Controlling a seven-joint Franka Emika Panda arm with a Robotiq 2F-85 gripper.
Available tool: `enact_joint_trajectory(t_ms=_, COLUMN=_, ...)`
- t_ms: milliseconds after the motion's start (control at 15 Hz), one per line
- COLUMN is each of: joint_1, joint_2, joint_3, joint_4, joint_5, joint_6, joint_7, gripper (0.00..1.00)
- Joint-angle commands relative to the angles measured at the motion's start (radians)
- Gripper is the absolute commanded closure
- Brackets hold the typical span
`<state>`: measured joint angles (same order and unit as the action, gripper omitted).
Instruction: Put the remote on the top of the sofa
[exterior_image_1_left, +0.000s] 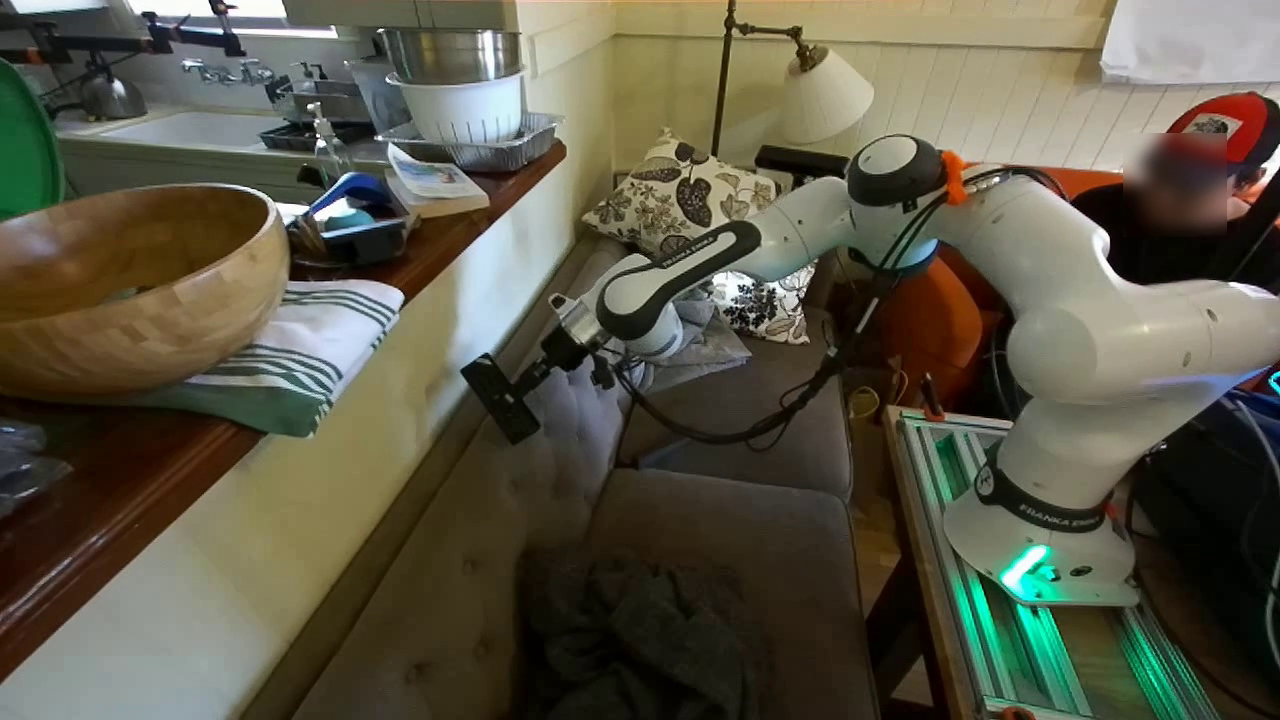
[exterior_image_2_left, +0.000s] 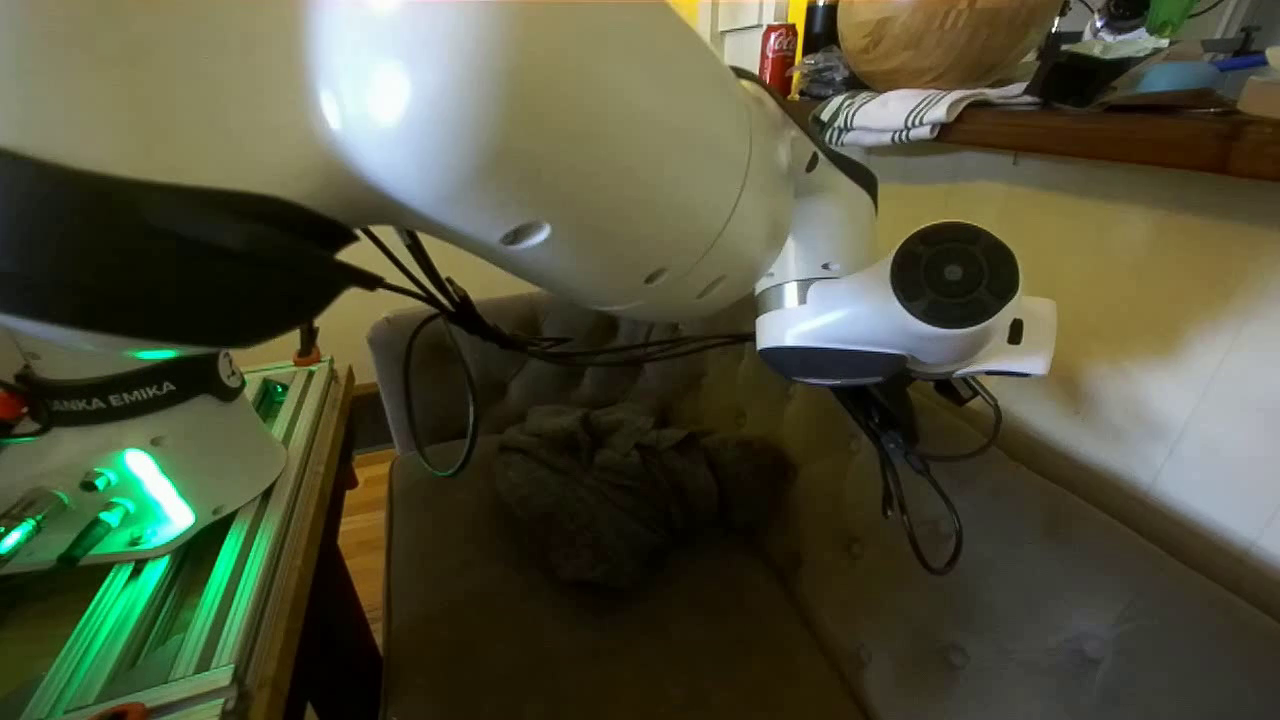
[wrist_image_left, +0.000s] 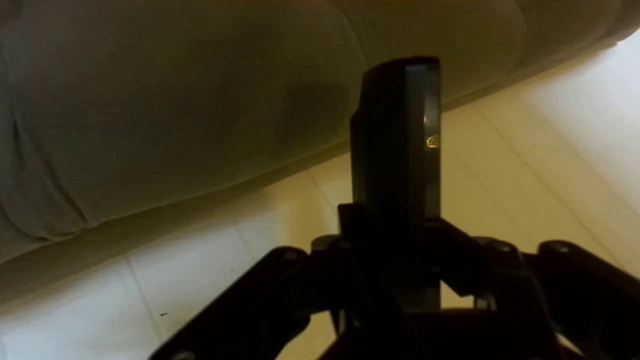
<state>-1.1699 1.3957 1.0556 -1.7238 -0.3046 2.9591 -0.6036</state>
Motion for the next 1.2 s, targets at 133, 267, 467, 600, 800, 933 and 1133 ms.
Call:
enact_joint_trajectory(t_ms=133, joint_1=0.066, joint_2=0.081, joint_3=0.049, joint_4=0.166, joint_5=0.099, joint_6=-0.124, joint_7=-0.048, gripper=0.91)
enact_joint_trajectory(t_ms=267, joint_1=0.091, joint_2=0.079, joint_3=0.043, joint_4=0.208, joint_5=0.138, joint_6=-0.183, joint_7=-0.047, gripper=0.91)
enact_joint_trajectory(t_ms=467, joint_1=0.127, joint_2=0.062, joint_3=0.015, joint_4=0.264, joint_5=0.204, joint_6=-0.307, joint_7=-0.037, gripper=0.91)
enact_joint_trajectory(t_ms=600, joint_1=0.147, joint_2=0.049, joint_3=-0.007, joint_4=0.300, joint_5=0.252, joint_6=-0.387, joint_7=-0.032, gripper=0.91)
enact_joint_trajectory(t_ms=800, joint_1=0.170, joint_2=0.053, joint_3=-0.028, joint_4=0.357, joint_5=0.318, joint_6=-0.451, joint_7=-0.043, gripper=0.91)
enact_joint_trajectory(t_ms=933, joint_1=0.188, joint_2=0.050, joint_3=-0.047, joint_4=0.391, joint_5=0.357, joint_6=-0.491, joint_7=-0.051, gripper=0.91)
enact_joint_trajectory(t_ms=1133, joint_1=0.190, joint_2=0.028, joint_3=-0.080, joint_4=0.369, joint_5=0.397, joint_6=-0.477, joint_7=-0.074, gripper=0.66)
